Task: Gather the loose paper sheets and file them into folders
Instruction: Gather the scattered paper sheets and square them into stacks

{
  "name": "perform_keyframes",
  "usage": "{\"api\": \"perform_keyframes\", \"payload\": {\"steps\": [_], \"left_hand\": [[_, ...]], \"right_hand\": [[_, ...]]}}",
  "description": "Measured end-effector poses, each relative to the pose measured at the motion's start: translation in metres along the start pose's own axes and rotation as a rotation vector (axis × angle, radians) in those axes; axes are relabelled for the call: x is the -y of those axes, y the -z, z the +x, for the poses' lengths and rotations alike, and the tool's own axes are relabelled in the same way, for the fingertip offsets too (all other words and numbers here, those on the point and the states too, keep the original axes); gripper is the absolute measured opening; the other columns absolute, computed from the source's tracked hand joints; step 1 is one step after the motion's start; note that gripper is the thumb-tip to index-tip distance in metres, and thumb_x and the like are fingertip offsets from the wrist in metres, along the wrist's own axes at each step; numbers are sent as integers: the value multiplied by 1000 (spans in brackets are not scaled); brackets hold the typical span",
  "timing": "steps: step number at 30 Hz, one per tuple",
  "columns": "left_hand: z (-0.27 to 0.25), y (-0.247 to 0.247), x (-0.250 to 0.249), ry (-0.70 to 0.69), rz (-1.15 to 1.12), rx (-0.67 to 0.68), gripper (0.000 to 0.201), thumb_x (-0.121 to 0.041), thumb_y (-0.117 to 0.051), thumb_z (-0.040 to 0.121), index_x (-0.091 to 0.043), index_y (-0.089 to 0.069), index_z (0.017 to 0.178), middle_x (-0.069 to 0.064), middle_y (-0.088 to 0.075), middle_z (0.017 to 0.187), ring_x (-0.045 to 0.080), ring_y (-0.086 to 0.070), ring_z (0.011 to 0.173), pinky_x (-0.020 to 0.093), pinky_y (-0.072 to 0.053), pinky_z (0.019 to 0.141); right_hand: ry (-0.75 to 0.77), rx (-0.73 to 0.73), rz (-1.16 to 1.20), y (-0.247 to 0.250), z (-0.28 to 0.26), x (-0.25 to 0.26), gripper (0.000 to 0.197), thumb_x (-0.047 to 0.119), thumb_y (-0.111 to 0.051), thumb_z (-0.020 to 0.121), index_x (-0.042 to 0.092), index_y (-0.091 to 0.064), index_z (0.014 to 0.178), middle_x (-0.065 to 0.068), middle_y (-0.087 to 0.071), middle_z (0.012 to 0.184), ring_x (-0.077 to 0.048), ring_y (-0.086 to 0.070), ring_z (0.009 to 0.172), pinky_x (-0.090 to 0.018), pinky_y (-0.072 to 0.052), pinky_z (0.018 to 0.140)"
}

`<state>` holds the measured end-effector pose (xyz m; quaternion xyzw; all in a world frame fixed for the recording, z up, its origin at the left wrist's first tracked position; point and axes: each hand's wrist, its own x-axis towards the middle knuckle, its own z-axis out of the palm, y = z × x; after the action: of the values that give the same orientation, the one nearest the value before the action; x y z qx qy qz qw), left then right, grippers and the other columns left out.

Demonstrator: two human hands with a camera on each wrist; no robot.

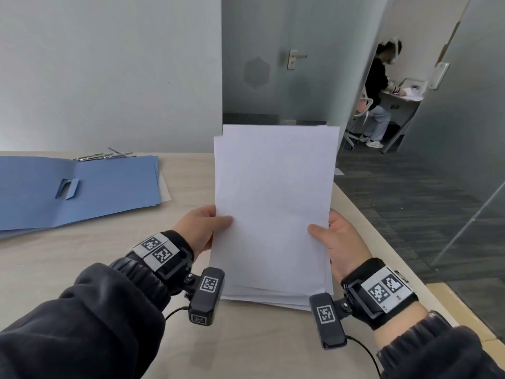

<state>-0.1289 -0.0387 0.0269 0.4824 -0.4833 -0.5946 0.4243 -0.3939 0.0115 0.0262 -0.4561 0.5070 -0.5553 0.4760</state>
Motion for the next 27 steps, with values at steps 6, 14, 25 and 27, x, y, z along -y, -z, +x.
{"api": "perform_keyframes", "payload": {"steps": [6,14,25,27], "left_hand": [[3,-15,-29,-237,-72,-44,24,2,-55,95,-10,-69,110,10,-74,108,24,-70,96,41,-55,92],[-8,-29,3,-197,-62,11,34,9,-54,91,-14,-67,113,2,-76,102,17,-73,91,26,-56,74],[-6,-44,6,-291,-2,-45,36,-10,-69,91,-20,-60,124,-4,-73,114,16,-70,105,38,-53,94],[-6,-47,7,-291,-29,-37,44,-15,-71,84,-19,-59,126,-3,-73,115,17,-69,106,37,-53,93]], "right_hand": [[192,6,108,2,7,29,33,-11,-50,96,15,-67,108,-2,-78,101,-19,-74,93,-30,-60,77],[86,-18,108,14,1,0,32,31,-87,70,15,-79,97,-13,-76,107,-35,-70,106,-46,-54,93],[70,-19,125,14,1,-11,20,7,-78,81,26,-83,85,-9,-78,101,-29,-73,99,-47,-54,95],[81,-29,122,12,-1,-9,18,10,-77,78,26,-83,85,-8,-78,100,-27,-74,97,-46,-54,94]]}}
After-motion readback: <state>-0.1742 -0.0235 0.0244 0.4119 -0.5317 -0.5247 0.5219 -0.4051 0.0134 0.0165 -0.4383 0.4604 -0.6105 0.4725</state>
